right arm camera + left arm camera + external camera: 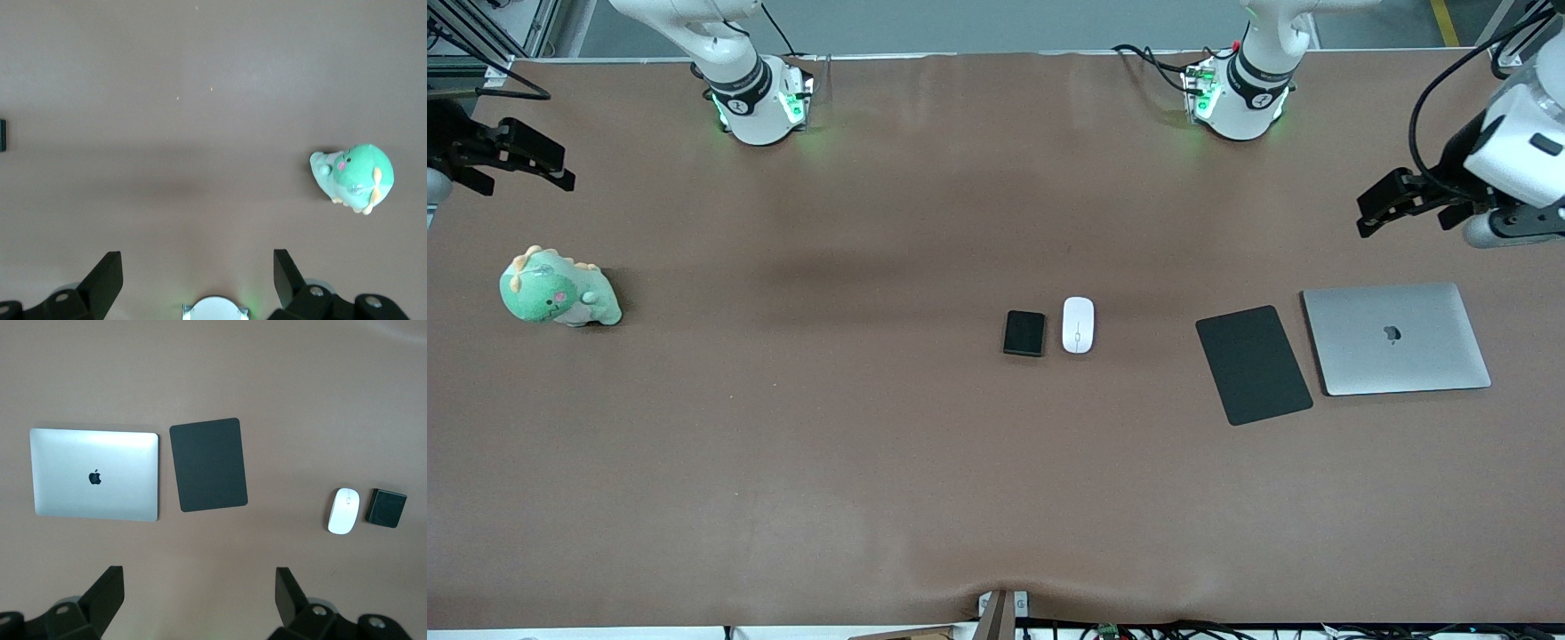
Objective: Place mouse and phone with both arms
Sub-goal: 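Reach the left gripper down over the white mouse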
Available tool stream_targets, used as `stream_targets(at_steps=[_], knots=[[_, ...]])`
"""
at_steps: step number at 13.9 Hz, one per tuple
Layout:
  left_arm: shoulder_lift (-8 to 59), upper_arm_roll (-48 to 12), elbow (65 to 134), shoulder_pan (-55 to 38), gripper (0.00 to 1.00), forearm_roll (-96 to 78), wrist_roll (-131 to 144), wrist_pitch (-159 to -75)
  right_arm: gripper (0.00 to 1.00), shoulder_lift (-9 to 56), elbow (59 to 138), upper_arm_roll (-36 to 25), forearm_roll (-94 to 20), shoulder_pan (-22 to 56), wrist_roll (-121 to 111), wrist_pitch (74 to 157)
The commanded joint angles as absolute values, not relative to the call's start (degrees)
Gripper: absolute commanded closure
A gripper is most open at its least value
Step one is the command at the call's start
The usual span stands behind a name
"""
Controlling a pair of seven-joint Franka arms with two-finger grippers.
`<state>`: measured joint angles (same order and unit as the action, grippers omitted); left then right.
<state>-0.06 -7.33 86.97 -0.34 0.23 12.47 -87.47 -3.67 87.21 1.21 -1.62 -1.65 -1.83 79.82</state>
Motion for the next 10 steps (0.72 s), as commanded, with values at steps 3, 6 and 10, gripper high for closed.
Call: stream_targets(at_steps=[3, 6, 10], knots=[[-0.44, -7.38, 86.48, 0.0, 0.0, 0.7, 11.6, -87.54, 0.0, -3.08, 86.66, 1.05, -1.41, -3.42, -1.84, 83.06], [0.61, -7.99, 87.18, -0.61, 0.0, 2.37, 12.39, -87.45, 0.0, -1.5, 86.31, 1.05, -1.32, -3.34, -1.93, 83.23], [3.16, -9.66, 93.05, -1.32, 0.0, 0.36, 13.01, -92.77, 0.0, -1.32, 86.31, 1.14, -1.41, -2.99, -1.93, 83.5]])
